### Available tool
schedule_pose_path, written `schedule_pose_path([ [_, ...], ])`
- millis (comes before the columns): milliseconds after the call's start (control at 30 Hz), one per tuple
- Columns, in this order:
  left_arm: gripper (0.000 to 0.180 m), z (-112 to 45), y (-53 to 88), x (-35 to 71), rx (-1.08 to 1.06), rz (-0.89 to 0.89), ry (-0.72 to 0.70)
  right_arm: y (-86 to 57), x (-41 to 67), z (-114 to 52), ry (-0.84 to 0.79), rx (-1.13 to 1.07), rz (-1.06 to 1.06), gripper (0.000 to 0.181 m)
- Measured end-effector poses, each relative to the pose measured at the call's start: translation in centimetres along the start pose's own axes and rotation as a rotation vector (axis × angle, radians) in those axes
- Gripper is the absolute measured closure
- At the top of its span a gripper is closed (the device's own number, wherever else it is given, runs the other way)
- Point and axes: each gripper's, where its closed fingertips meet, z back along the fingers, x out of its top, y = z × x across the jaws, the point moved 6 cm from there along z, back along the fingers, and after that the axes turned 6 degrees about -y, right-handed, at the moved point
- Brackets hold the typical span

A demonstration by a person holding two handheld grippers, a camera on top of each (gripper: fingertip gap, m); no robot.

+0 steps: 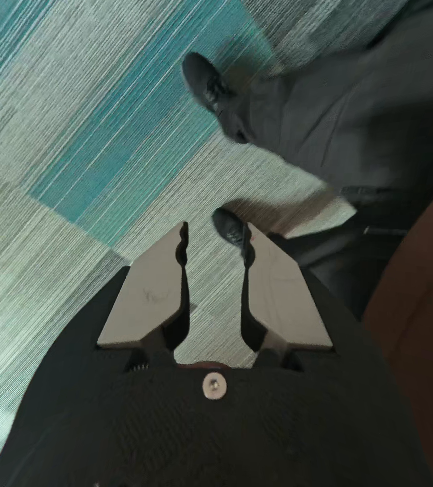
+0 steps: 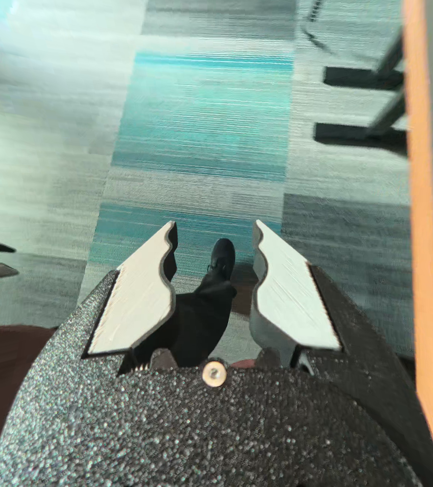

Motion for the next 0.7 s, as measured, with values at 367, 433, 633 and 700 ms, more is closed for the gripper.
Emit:
schedule_pose_path([
  [367,0.142,10.9,10.4,-3.3,0.498,0.457,0.234,6.1,19.5,-20.7,-0.136,0.504,0.73,0.13],
  [433,0.142,10.8,10.5,-3.5,0.497,0.64,0.21,7.3,23.1,-24.3,-0.136,0.534,0.779,0.134],
  [633,0.143,6.0,10.0,-5.6,0.391,0.834,0.269,15.2,30.0,-32.5,-0.03,0.833,0.647,0.181],
  [700,0.147,4.1,10.6,-6.6,0.331,0.858,0.303,17.7,29.4,-36.0,0.065,0.896,0.584,0.181],
])
